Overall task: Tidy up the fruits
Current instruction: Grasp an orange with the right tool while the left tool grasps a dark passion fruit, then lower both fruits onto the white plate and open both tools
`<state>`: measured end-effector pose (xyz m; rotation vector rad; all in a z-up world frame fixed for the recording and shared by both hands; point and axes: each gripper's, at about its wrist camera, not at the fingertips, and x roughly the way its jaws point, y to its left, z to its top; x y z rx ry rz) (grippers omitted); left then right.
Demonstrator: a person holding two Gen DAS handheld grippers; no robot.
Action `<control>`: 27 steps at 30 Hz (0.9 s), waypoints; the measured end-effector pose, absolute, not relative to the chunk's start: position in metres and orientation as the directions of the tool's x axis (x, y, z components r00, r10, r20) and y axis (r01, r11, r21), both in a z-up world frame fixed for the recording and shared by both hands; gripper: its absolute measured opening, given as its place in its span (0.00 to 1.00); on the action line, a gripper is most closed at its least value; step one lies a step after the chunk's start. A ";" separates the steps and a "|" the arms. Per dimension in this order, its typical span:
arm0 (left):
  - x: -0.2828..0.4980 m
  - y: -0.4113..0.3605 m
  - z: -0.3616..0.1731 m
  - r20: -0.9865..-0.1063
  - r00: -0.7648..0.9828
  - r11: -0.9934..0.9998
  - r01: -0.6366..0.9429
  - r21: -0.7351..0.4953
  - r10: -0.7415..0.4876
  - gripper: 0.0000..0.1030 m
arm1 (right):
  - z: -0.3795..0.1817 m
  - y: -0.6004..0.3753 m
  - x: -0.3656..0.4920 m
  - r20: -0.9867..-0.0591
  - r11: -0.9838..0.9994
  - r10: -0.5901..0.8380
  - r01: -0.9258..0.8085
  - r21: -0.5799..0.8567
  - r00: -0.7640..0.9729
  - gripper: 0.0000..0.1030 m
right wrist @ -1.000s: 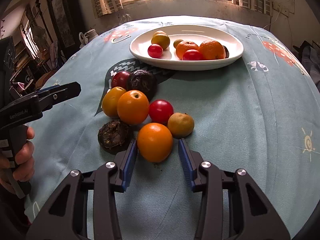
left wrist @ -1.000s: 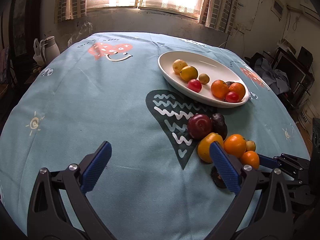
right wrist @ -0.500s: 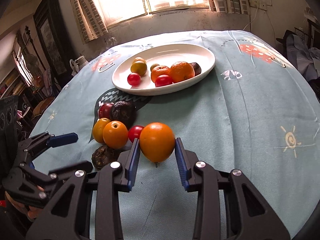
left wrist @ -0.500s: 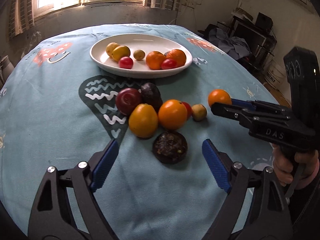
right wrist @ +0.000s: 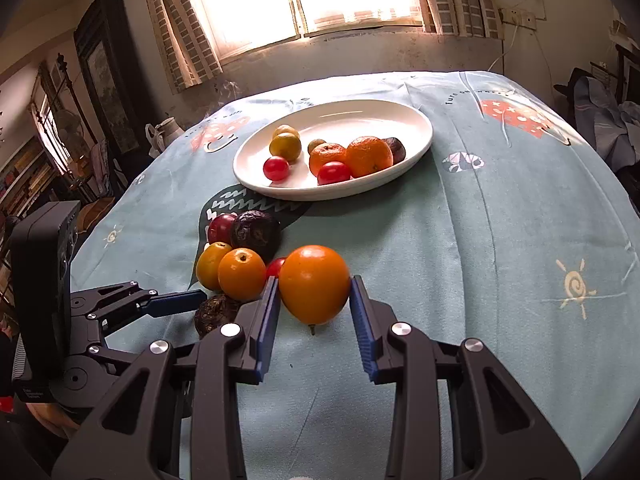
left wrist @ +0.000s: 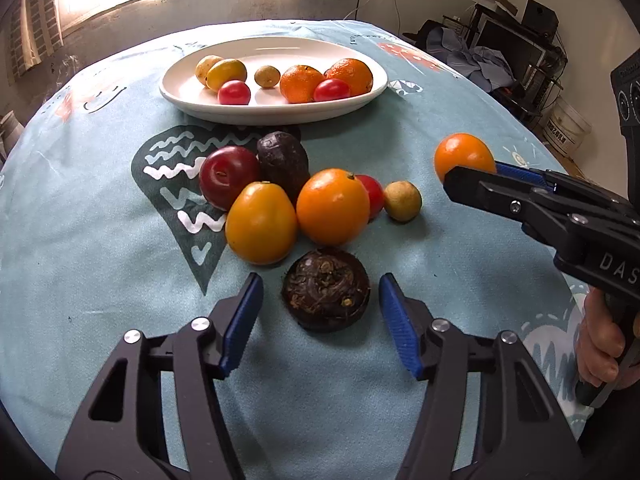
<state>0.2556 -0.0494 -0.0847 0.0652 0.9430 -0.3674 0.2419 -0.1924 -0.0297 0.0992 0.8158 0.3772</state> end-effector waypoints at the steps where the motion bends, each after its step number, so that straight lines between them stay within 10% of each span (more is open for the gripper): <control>1: 0.254 -0.052 -0.085 -0.801 0.535 0.937 0.338 -0.088 -0.268 0.50 | -0.030 -0.192 0.242 -0.692 0.929 0.366 -0.290 0.230 0.623 0.35; 27: 0.264 -0.010 -0.018 -0.729 0.586 0.923 0.345 -0.171 -0.354 0.43 | -0.008 -0.192 0.258 -0.608 0.864 0.503 -0.377 0.335 0.613 0.35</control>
